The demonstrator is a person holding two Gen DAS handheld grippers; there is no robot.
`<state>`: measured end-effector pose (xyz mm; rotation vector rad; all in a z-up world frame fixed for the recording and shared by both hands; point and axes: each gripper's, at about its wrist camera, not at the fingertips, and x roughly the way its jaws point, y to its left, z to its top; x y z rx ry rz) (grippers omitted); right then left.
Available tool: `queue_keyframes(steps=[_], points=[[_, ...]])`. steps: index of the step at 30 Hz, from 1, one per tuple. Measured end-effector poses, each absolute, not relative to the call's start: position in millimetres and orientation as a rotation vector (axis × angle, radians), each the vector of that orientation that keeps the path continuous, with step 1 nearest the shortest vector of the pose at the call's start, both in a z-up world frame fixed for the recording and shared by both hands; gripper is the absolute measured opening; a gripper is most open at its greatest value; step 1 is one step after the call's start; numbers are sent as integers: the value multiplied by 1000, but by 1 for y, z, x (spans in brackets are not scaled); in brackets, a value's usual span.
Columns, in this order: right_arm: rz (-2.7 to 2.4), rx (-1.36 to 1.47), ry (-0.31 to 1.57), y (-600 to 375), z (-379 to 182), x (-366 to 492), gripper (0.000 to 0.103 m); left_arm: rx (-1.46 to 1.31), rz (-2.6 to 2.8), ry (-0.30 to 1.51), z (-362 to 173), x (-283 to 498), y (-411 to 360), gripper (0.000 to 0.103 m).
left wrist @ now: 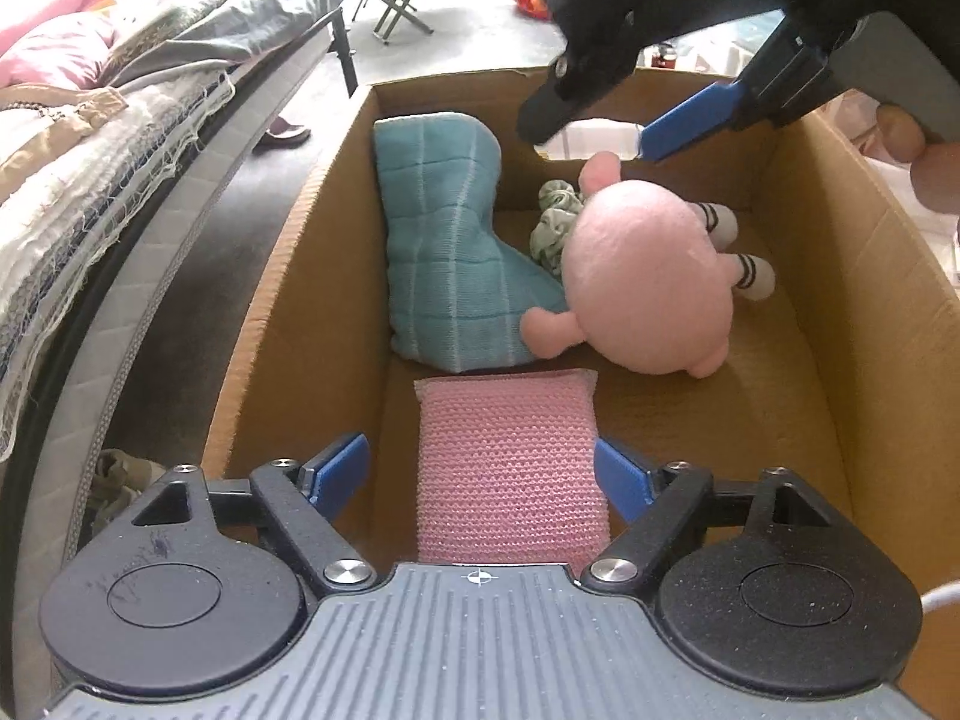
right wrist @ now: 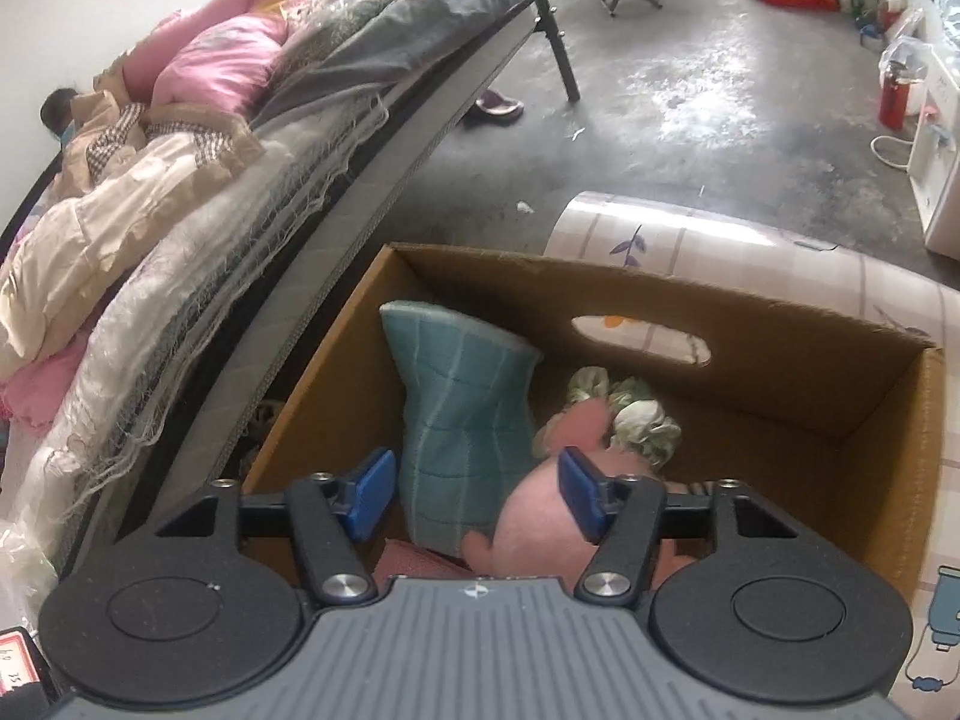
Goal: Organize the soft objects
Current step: 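Lower the pig into the box and open the right gripper while the left gripper lowers the pad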
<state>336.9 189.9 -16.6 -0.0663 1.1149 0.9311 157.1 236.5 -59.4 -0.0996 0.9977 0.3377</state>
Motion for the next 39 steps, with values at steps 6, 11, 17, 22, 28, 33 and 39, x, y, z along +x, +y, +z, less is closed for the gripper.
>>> queue_keyframes(steps=[6, 11, 17, 22, 28, 33, 39], points=[[874, -111, 1118, 181, -24, 345, 79, -98, 327, 995, -59, 155, 236, 83], [882, -126, 1166, 187, -42, 346, 79, -90, 328, 999, -60, 156, 235, 83], [892, -221, 1137, 194, -49, 335, 80, -87, 328, 998, -60, 156, 233, 83], [882, -263, 1126, 195, -47, 332, 78, -88, 326, 996, -59, 156, 234, 83], [867, -348, 1106, 206, -54, 330, 80, -89, 323, 994, -59, 155, 235, 84], [878, -466, 1072, 212, -60, 327, 73, -91, 322, 992, -59, 155, 235, 83], [968, -665, 1002, 214, -59, 319, 70, -91, 318, 991, -60, 156, 235, 83]])
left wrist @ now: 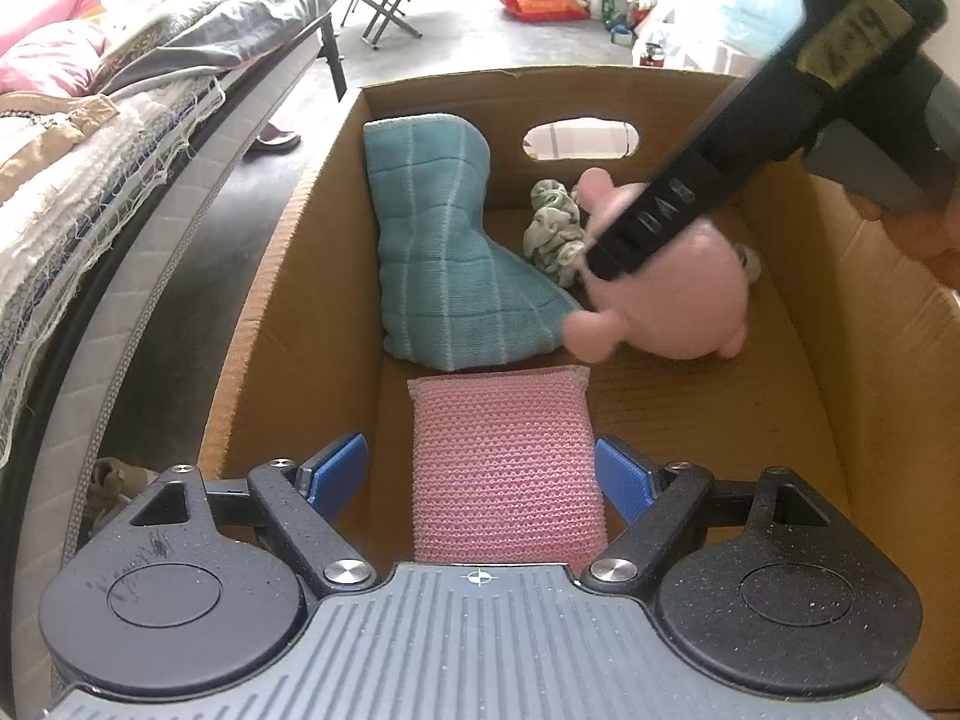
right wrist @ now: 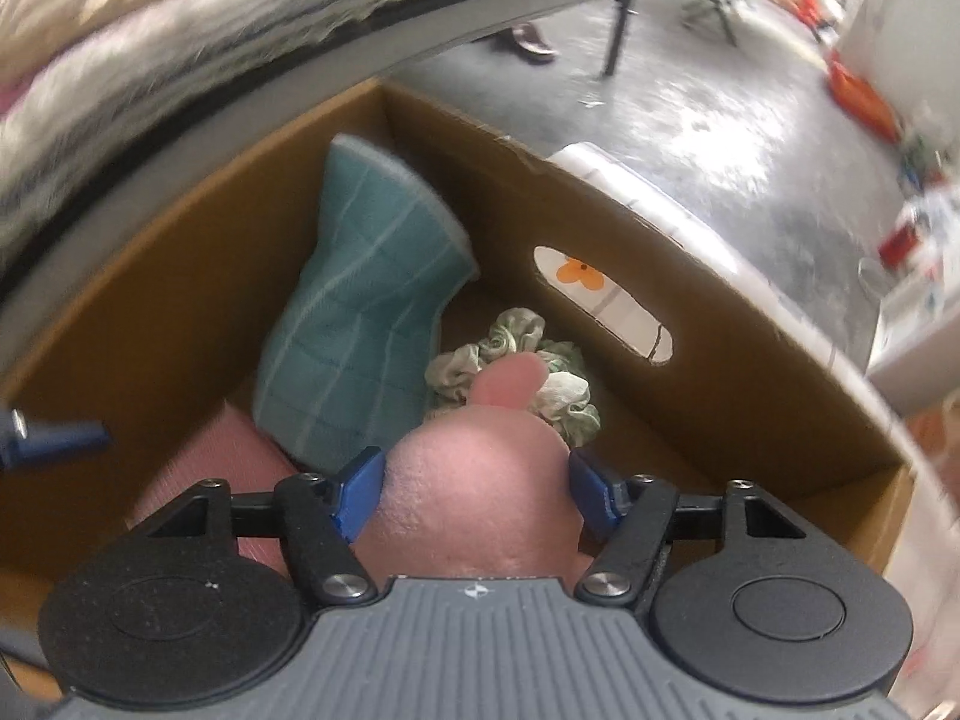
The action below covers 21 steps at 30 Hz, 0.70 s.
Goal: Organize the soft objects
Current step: 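Lower the pig into the box and open the right gripper while the left gripper lowers the pad, then open the left gripper to drop the pink pad in the box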
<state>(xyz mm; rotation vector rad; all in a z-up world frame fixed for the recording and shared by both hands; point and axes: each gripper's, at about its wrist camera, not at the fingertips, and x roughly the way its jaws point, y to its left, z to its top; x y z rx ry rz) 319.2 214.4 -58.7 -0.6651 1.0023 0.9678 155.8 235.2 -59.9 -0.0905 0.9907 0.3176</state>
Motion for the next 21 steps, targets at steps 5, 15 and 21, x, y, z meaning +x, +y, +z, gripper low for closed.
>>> queue_keyframes(steps=[5, 15, 21], points=[[1002, -874, 927, 214, -58, 309, 70, -78, 313, 995, -61, 157, 234, 84], [952, -947, 884, 202, -59, 315, 71, -63, 311, 1004, -62, 158, 232, 84], [973, -808, 833, 187, -35, 320, 73, -78, 303, 997, -61, 157, 233, 87]])
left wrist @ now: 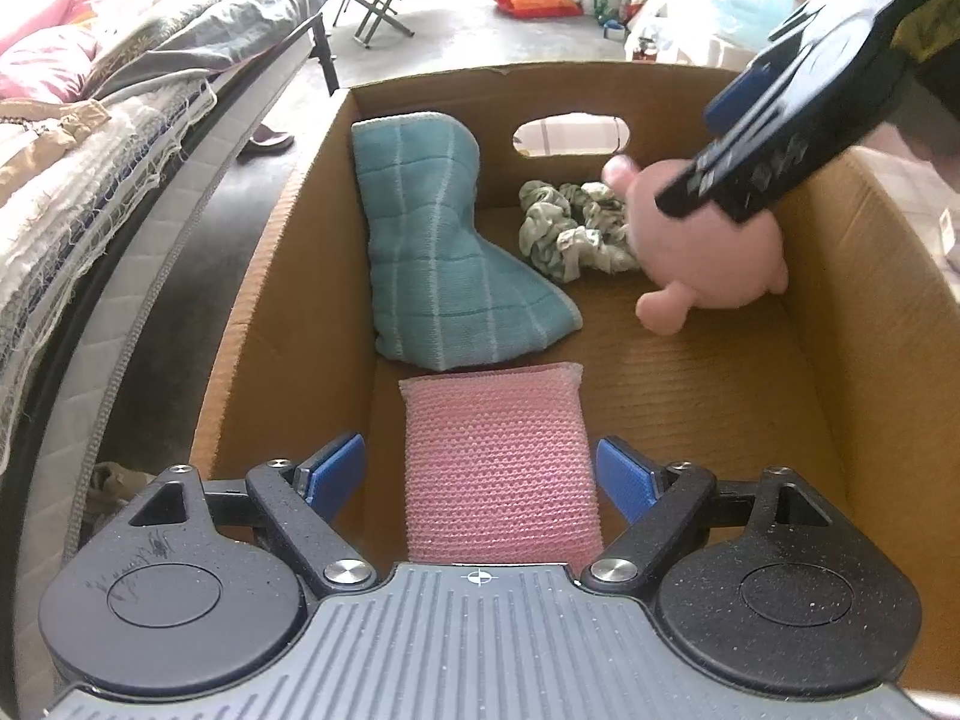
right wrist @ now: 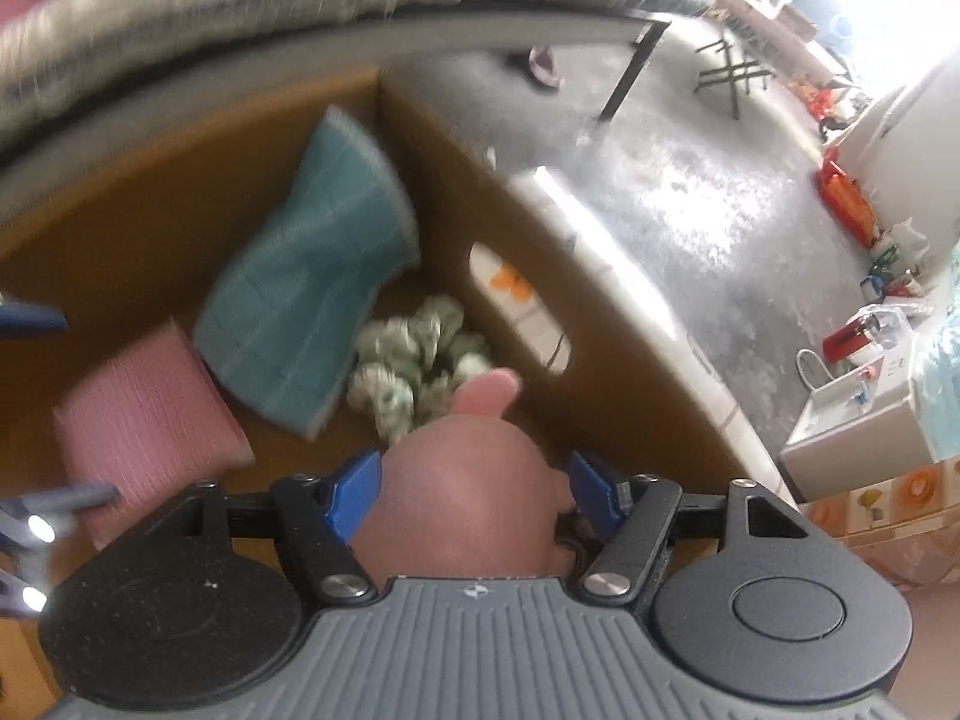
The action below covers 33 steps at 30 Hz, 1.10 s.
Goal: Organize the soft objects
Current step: 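Open the left gripper to drop the pink pad in the box, then move both grippers back over the bed toward the toothpaste and tape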
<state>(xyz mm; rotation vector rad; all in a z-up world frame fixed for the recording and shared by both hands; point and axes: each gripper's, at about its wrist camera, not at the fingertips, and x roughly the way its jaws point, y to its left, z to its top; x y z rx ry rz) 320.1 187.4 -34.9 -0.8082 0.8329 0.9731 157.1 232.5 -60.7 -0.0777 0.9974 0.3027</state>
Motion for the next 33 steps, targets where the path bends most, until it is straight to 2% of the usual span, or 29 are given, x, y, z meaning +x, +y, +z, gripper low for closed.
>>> queue_keyframes(steps=[15, 25, 33], points=[[1122, -200, 688, 41, 64, 284, 81, -135, 259, 864, -18, 134, 218, 95], [1007, 154, 605, -133, 71, 216, 98, -109, 166, 732, 32, 86, 156, 100], [727, 323, 533, -269, 47, 162, 99, -140, 15, 642, 49, 59, 87, 101]])
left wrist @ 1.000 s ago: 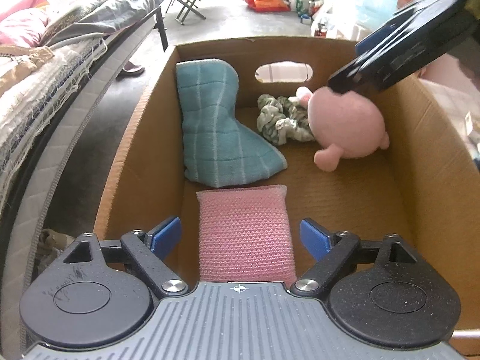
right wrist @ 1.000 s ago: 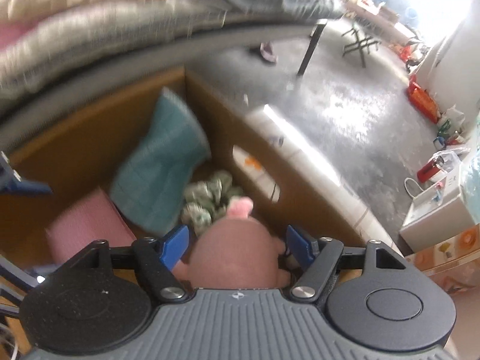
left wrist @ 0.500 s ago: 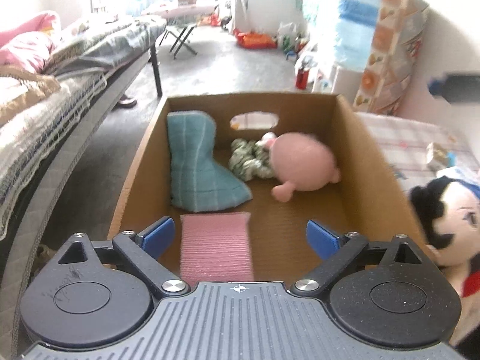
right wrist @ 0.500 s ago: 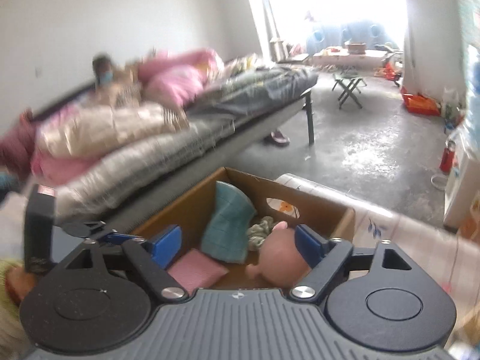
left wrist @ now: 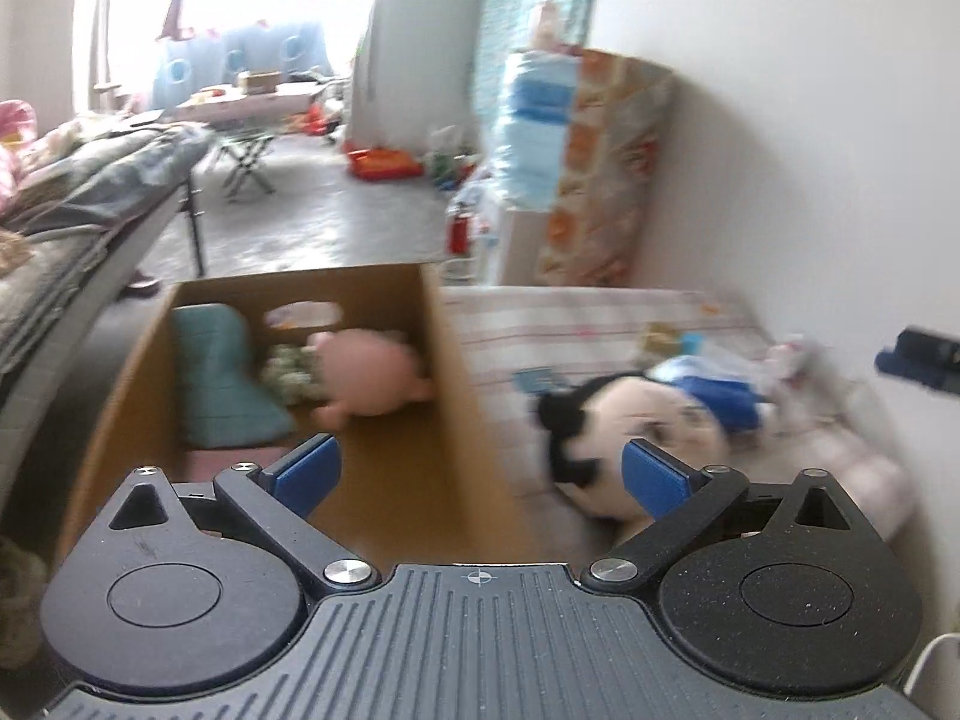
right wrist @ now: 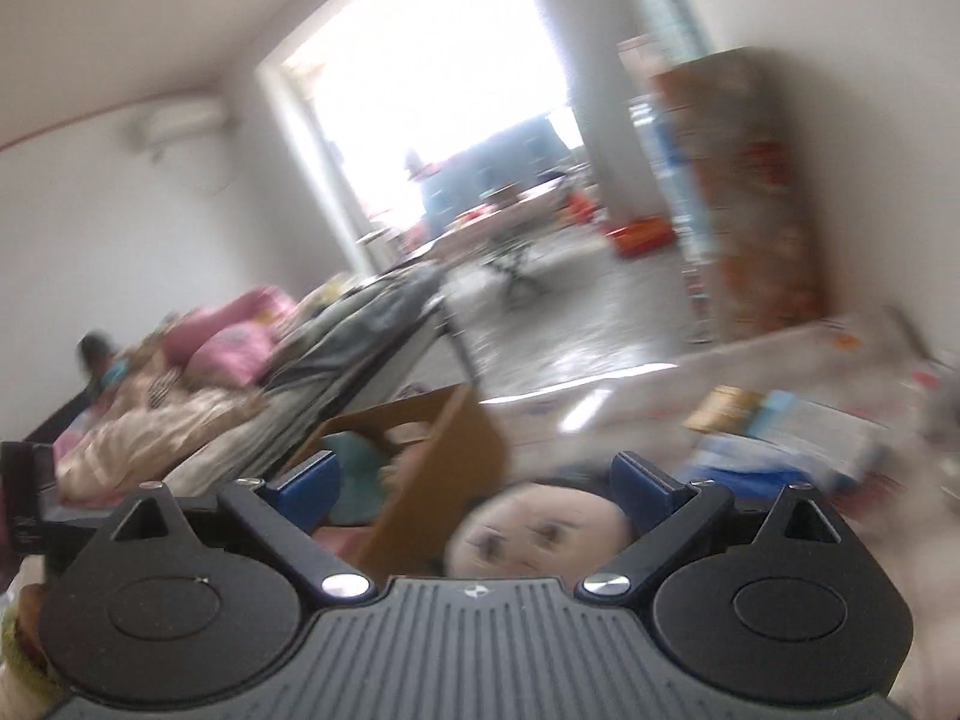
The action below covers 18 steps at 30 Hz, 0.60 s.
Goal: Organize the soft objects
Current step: 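Move both grippers back over the bed toward the toothpaste and tape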
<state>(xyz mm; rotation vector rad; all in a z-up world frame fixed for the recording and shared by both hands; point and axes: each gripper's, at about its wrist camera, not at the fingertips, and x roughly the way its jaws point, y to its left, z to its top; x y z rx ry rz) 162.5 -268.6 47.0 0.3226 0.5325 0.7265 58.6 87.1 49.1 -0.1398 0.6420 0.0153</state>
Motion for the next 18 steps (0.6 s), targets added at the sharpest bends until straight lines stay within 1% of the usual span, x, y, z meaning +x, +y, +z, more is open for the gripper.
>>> queue_keyframes(steps=[6, 14, 16, 17, 18], points=[[556, 362, 489, -333, 18, 127, 99, -121, -109, 606, 46, 58, 27, 101], [447, 415, 488, -362, -28, 124, 97, -24, -262, 647, 20, 78, -58, 100], [451, 439, 507, -364, -42, 131, 90, 10, -289, 665, 11, 86, -77, 100], [456, 452, 519, -366, -48, 132, 89, 26, -299, 672, 6, 90, -85, 99], [468, 467, 538, -367, -54, 138, 84, 44, -315, 675, 2, 95, -94, 99]])
